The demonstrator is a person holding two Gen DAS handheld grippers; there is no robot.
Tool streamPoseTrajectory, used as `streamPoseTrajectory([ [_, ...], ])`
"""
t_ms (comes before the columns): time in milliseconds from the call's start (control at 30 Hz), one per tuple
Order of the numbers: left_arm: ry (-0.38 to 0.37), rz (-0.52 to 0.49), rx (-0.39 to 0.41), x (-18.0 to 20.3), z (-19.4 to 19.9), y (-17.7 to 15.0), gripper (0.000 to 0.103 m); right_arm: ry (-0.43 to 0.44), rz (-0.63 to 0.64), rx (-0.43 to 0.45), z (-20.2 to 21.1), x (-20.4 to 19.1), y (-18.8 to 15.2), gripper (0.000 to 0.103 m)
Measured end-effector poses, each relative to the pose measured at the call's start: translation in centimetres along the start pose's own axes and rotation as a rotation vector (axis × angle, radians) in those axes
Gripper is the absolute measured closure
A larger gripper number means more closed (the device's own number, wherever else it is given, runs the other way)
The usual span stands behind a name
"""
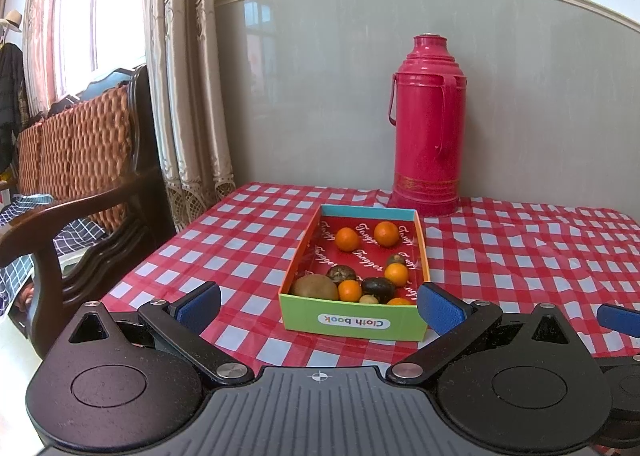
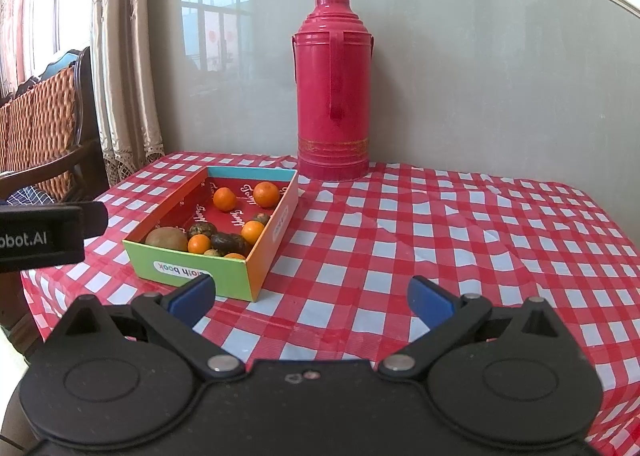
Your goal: Organize fruits
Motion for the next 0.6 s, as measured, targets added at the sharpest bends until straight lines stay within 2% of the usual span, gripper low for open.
streamPoseTrajectory([
  [300,-0.005,0.007,-0.005,-0.2,-0.2,0.0,0.0,-0.004,0.015,0.016,0.3,-0.2,0.8,0.006],
  [433,-0.033,-0.001,-0.003,0.0,-0.4,0.1,0.0,-0.006,0.012,0.021,0.2,-0.1,1.2,0.006],
  [600,-0.011,-0.012,0.01,0.3,-0.8,0.4,0.0,-0.006,0.016,0.022,-0.3,0.0,1.6,0.006],
])
Point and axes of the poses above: each gripper's, at about its wrist camera, not at the fingertips, and z roughly against the way its jaws point, x to its right, y to its top, the point moved 8 cm from there along -z, roughly the way its jaws point, and after that the axes turned 9 degrees about -x, right-handed, at the moved point
